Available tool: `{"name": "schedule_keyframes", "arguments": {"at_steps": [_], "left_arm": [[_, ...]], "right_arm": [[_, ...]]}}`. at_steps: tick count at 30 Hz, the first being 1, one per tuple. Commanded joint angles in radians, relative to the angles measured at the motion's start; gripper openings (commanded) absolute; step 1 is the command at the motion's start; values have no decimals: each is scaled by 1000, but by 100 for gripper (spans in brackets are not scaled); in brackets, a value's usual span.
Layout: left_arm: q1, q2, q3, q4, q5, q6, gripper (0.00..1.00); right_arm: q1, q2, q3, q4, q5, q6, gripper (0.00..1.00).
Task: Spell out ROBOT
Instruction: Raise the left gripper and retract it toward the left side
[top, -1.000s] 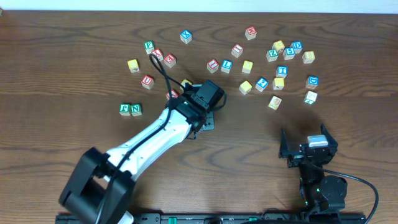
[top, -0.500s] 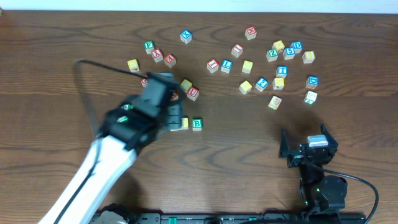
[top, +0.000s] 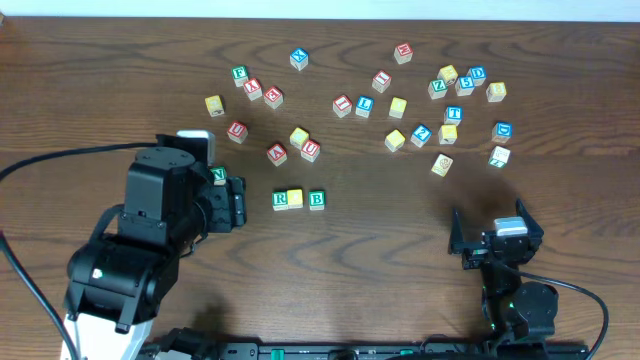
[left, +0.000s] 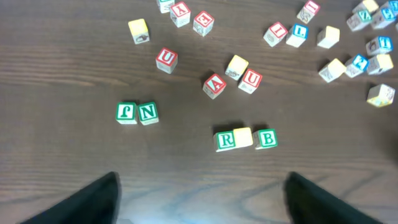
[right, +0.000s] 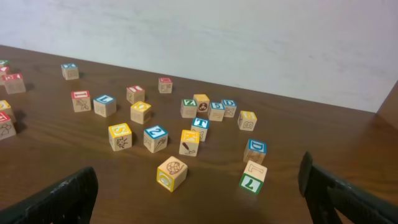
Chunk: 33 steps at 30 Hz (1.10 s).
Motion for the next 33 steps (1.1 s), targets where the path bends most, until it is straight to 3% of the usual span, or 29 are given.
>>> {"name": "schedule_keyframes", "arguments": {"at_steps": [1,13,15,18,22,24,28,31,33], "left_arm": [[5,19,-5,-6,16,23,98],[5,66,-5,-28,16,24,98],[5,64,-5,-26,43,62,98],[8,64,-5,-24,211,208,98],[27,64,-5,-49,280,308,98],[34,63,-4,-58,280,330,98],[44,57,-4,-62,276,330,98],[106,35,-2,-61,278,327,98],[174,17,6,-67,288,325,98]], "right_arm": [[-6,0,-1,-5,-5,8,99],[-6,0,-1,0,50,8,99],[-6,0,-1,0,50,8,99],[-6,0,-1,2,49,7,99],[-6,0,-1,-1,49,8,99],[-6,0,-1,5,6,14,99],[-6,0,-1,96,-162,188,99],[-6,0,14,221,-376,232,99],[-6,2,66,187,-409,274,99]]}}
